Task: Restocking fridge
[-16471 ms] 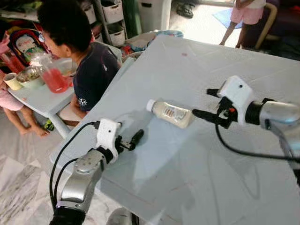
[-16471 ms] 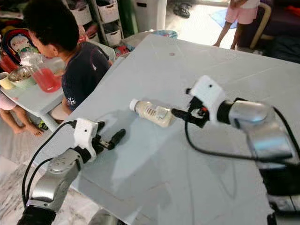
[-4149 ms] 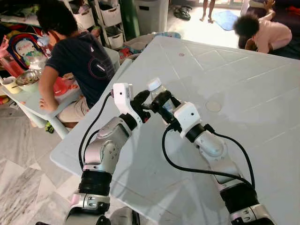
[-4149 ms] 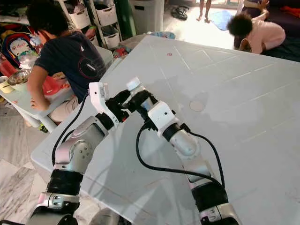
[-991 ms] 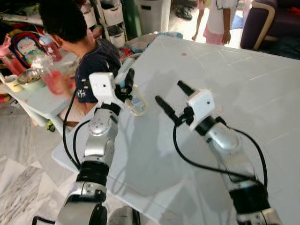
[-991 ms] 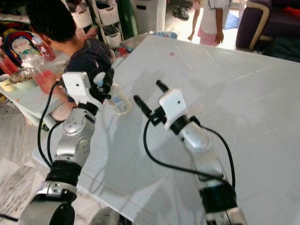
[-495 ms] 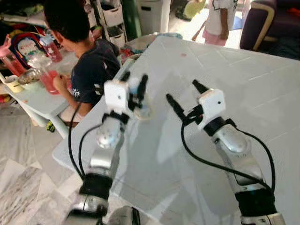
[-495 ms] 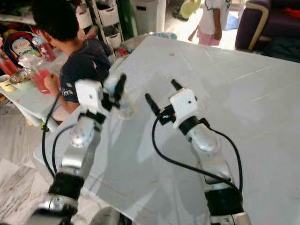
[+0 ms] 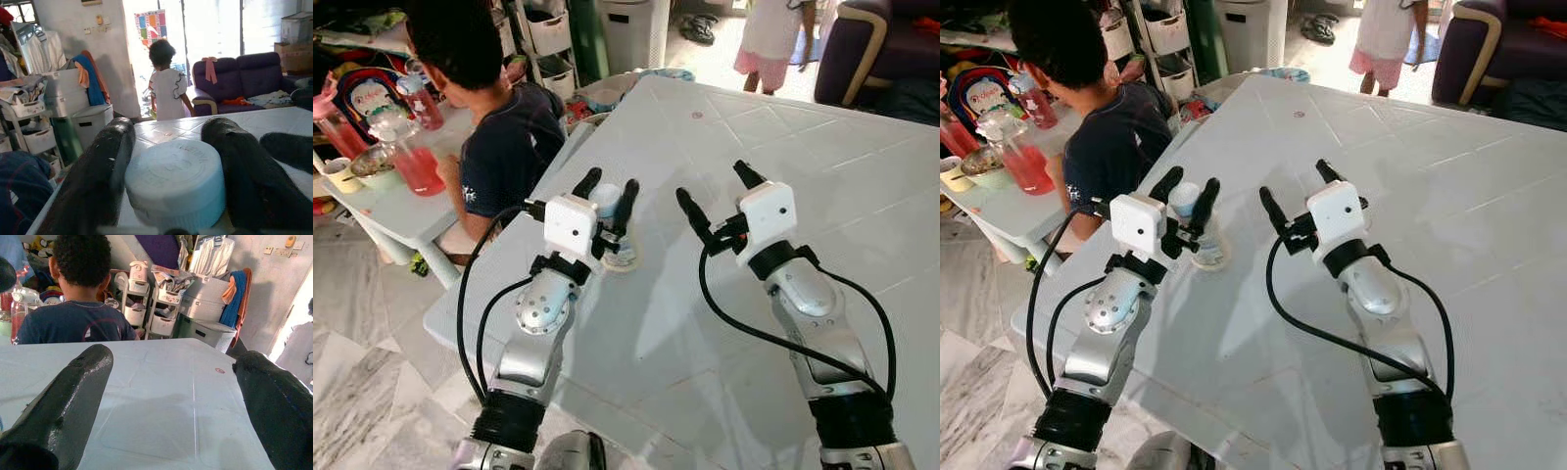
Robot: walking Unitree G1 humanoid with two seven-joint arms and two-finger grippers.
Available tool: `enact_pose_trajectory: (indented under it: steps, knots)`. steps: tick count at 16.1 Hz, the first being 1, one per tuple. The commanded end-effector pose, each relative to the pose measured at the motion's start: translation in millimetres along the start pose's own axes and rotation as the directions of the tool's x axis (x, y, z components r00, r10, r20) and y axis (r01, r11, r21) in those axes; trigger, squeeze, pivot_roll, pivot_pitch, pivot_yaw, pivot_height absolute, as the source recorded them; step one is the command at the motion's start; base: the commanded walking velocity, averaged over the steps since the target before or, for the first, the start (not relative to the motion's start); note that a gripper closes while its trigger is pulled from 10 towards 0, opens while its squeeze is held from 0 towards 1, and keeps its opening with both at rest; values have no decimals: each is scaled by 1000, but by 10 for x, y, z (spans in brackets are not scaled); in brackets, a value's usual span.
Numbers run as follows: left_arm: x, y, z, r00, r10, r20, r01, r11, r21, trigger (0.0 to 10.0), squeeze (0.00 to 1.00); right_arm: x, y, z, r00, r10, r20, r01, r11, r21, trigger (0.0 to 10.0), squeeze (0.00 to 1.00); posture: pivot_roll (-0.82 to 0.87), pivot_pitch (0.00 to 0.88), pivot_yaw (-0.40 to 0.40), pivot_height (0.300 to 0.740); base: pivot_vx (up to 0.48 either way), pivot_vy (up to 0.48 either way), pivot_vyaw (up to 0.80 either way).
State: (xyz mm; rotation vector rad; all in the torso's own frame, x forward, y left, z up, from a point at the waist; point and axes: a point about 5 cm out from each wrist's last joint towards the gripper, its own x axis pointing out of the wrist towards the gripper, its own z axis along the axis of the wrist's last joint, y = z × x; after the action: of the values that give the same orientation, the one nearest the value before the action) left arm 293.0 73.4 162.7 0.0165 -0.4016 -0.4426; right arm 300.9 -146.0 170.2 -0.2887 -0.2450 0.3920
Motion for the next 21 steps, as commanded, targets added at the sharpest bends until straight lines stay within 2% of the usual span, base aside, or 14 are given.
enact_pose_trajectory:
  steps: [1, 7, 12, 16, 19, 20, 21]
  knots:
    - [-12, -8, 43, 1000, -11, 11, 11, 1000, -6, 10000, 1000, 18, -12, 18, 1000, -11, 11, 11, 1000, -7, 10000, 1000, -68, 53, 85, 740, 0, 0, 0]
    - [-59, -29, 58, 1000, -3, -4, 3, 1000, -17, 10000, 1000, 45, -48, 0, 1000, -18, 9, 18, 1000, -17, 10000, 1000, -64, 49, 78, 740, 0, 0, 0]
    - [-43, 46, 154, 1000, 24, 15, -24, 1000, -10, 10000, 1000, 68, -54, -6, 1000, -16, 13, 16, 1000, -24, 10000, 1000, -63, 43, 78, 740, 0, 0, 0]
    - [-63, 217, 294, 994, 105, 39, -103, 994, -32, 10000, 1000, 75, -53, -15, 1000, -11, 15, 11, 999, -30, 10000, 1000, -58, 40, 73, 740, 0, 0, 0]
    - [-16, 383, 430, 980, 183, 71, -180, 982, -51, 10000, 1000, 48, -40, -46, 1000, -12, 9, 12, 1000, -27, 10000, 1000, -47, 37, 62, 740, 0, 0, 0]
    - [9, 489, 489, 970, 225, 89, -223, 974, -35, 10000, 1000, 19, -36, -67, 1000, -20, 1, 20, 1000, -19, 10000, 1000, -44, 35, 59, 740, 0, 0, 0]
    - [-12, 650, 439, 952, 303, 48, -304, 952, 22, 10000, 1000, -13, -25, -84, 1000, -25, -4, 25, 1000, -9, 10000, 1000, -45, 35, 58, 740, 0, 0, 0]
